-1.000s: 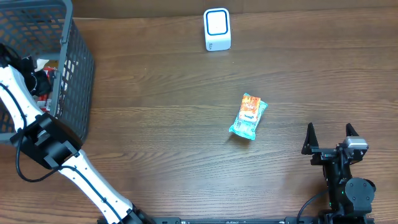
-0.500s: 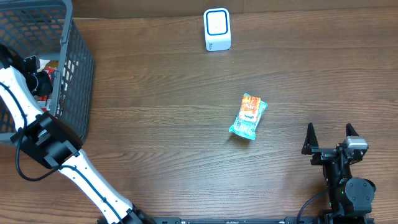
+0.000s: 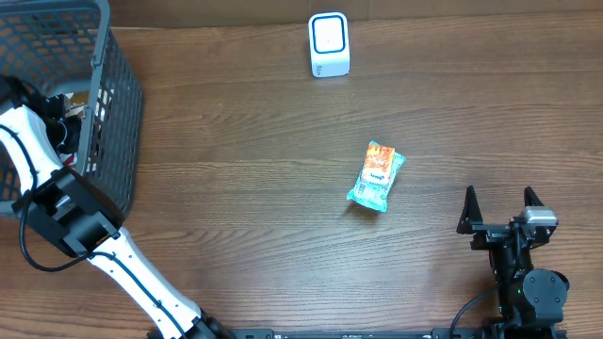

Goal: Scan the item barcode
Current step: 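Reach the left gripper into the basket and grasp the clear bread bag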

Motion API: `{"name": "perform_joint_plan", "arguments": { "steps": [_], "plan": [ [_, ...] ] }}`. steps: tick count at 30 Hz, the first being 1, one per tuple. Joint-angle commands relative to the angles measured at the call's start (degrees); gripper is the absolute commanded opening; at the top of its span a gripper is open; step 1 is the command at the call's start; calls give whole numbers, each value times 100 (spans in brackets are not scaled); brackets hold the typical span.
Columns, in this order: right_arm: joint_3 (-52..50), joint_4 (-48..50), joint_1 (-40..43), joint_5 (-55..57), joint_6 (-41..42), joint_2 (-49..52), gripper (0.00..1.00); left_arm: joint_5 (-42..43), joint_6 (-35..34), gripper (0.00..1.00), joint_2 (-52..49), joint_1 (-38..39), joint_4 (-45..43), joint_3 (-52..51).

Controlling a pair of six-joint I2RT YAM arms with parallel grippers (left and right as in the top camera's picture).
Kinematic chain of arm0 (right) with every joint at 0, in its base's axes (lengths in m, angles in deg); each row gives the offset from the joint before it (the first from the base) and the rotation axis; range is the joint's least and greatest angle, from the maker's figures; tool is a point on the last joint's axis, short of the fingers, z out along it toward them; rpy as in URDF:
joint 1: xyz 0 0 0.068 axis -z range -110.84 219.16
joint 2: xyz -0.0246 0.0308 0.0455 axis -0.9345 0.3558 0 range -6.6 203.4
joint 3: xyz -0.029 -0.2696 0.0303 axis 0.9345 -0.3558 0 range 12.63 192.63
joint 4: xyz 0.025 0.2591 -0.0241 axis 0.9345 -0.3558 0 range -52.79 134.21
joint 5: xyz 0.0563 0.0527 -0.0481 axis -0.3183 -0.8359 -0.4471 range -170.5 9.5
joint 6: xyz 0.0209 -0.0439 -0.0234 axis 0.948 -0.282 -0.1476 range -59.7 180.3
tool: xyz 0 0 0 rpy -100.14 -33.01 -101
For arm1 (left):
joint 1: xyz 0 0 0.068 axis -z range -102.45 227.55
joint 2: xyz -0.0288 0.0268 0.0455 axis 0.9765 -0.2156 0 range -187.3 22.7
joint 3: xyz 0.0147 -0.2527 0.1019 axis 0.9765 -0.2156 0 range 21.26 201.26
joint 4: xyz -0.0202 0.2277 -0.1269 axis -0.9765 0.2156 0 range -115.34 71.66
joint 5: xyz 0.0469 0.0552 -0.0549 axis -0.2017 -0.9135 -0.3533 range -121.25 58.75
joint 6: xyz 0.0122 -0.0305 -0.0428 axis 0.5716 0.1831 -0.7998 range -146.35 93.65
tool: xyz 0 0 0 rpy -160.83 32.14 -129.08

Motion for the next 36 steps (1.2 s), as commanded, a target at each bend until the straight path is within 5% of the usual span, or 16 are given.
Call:
{"name": "perform_joint_plan", "arguments": {
  "steps": [1,8,14,18,36],
  "plan": [
    [-59,26,22,46,17,-57,100,-173,107,67,-374,44,127,-310],
    [-59,26,22,46,20,-57,100,-168,101,48,-345,44,155,-297],
    [-59,26,22,46,20,-57,100,-151,-166,18,-50,44,192,-105],
    [-59,26,22,46,20,-57,100,-146,-396,8,474,44,164,-105],
    [-59,26,22,48,20,-57,100,-146,-1827,5,3230,46,70,-105]
  ]
}}
